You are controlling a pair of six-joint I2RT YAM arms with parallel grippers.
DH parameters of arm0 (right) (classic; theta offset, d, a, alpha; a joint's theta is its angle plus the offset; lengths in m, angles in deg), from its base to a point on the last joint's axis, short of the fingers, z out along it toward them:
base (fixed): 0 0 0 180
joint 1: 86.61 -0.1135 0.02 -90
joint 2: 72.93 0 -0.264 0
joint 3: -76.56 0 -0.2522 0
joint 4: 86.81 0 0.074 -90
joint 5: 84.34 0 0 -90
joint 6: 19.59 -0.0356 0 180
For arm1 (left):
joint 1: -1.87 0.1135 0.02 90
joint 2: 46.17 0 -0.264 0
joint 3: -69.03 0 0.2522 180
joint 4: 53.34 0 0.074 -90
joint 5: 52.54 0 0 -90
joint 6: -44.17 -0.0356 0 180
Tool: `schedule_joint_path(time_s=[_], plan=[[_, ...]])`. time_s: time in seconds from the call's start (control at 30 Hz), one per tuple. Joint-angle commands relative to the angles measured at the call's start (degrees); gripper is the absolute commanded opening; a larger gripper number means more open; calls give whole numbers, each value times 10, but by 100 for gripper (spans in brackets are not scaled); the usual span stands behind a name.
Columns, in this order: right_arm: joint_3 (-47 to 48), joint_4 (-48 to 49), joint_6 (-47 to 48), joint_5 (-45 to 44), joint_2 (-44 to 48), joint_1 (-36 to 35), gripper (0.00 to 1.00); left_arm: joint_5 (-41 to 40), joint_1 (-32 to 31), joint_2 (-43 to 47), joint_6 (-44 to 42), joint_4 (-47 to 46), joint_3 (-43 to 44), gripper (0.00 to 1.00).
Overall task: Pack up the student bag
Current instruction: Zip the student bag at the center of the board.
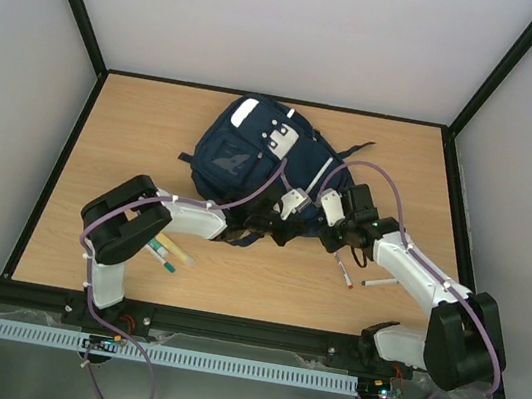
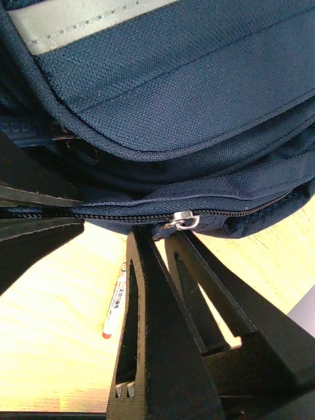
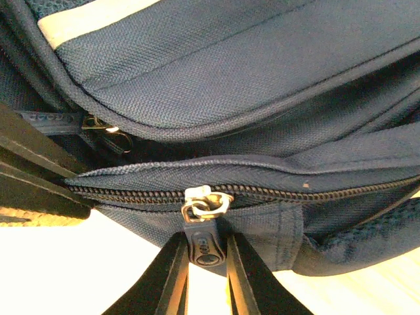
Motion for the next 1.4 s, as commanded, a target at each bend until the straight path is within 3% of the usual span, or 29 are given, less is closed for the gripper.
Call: schedule_joint_path(time_s=[0.0,0.2,0.47,0.87,1.17,1.37], plan=[[0,-8,2,4,-8,-3,13,27,-4,40,-3,-53,12,3],[11,-28,6,-4,19,-3,3,19,-5,44,-13,-39,5,4],[65,-138,17,-7,41,-3,1,9,-5,50,-31,-23,-11,4],[56,-152,25,-15,-13,18,1,-16,-5,88,-46,-8,-85,4],[56,-173,42,33,-47,30,1,-58,-4,124,-51,-10,-170,4],[35,-133,41,56,-53,30,16,-52,-4,117,-40,-24,-182,5]])
